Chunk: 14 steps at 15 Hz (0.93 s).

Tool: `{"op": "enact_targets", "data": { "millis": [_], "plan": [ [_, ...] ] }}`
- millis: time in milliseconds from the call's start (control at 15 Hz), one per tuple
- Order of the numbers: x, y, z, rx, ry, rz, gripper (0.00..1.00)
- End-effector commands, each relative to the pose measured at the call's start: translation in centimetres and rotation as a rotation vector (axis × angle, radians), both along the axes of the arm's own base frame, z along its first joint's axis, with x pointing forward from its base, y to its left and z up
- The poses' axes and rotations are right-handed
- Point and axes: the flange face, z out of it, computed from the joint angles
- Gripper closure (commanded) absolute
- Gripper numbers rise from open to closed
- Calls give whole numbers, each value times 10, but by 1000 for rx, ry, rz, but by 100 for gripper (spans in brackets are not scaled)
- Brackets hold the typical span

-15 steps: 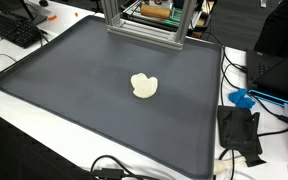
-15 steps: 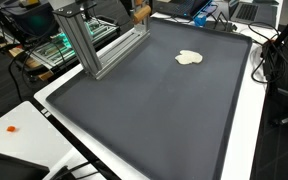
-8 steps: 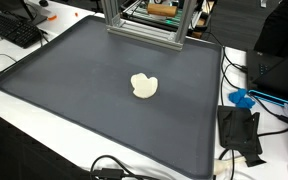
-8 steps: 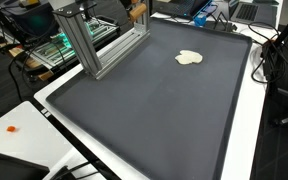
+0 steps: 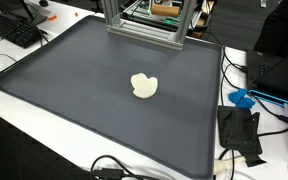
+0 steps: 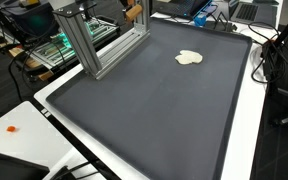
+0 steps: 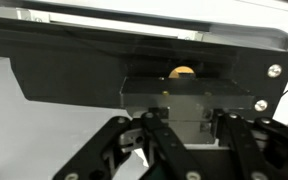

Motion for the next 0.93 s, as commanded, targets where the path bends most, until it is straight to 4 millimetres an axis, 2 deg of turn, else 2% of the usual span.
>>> {"op": "enact_targets", "data": {
  "millis": [0, 867],
  "plan": [
    [-14, -2, -5, 15, 15, -12, 78],
    [-16, -8, -13, 22, 65, -71, 78]
  ]
}}
